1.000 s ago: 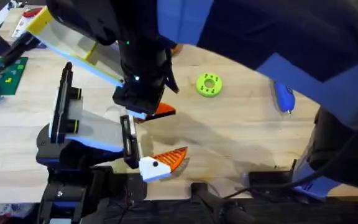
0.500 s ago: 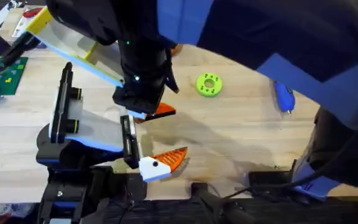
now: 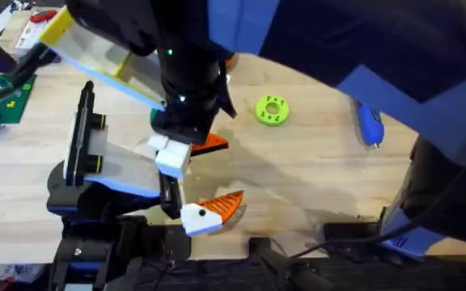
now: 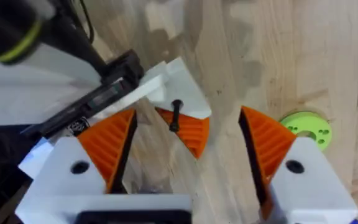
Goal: Pick up the gripper from the table and insert it into the empty holder that is missing its gripper. Then pick up a screw, insert it into the mounting hole, and use the screwdriver to tighten it. Finally, clean up the table by picking up the vegetable and placing it into the bucket.
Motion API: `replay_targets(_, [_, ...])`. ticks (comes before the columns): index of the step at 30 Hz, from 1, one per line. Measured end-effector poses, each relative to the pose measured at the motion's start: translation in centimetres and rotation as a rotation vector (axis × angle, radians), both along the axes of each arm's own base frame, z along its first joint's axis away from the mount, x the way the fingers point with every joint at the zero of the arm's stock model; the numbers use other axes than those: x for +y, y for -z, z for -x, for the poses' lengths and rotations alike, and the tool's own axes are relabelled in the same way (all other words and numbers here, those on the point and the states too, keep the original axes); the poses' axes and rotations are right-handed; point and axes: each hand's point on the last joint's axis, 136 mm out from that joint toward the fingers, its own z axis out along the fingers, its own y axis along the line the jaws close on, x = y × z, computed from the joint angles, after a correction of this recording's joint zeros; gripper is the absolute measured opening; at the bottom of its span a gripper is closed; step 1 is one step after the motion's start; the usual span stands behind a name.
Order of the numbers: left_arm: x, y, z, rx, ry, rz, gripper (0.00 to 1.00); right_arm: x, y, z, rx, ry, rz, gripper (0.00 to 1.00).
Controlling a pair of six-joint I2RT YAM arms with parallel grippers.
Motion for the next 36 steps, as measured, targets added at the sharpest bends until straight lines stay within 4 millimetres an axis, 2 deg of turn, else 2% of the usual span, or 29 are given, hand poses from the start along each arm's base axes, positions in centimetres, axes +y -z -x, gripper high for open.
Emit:
replay_targets(3, [0.0, 0.0, 0.0, 0.0, -0.002, 0.0, 0.989, 0.0, 0.0, -0.2, -0.001, 0.006, -0.002, 0.995])
replay_targets(19, [0.1, 0.0, -0.2, -0.002, -0.013, -0.001, 0.989, 0.1, -0.1, -1.3, -0.013, 0.032, -0.025, 0.996])
replay_targets(30, [0.1, 0.0, -0.2, -0.002, -0.013, -0.002, 0.989, 0.0, -0.2, -1.3, -0.011, 0.036, -0.023, 0.996])
replay_targets(36, [0.1, 0.0, -0.2, -0.002, -0.012, -0.001, 0.989, -0.2, -2.1, -1.0, -0.031, 0.042, -0.075, 0.995])
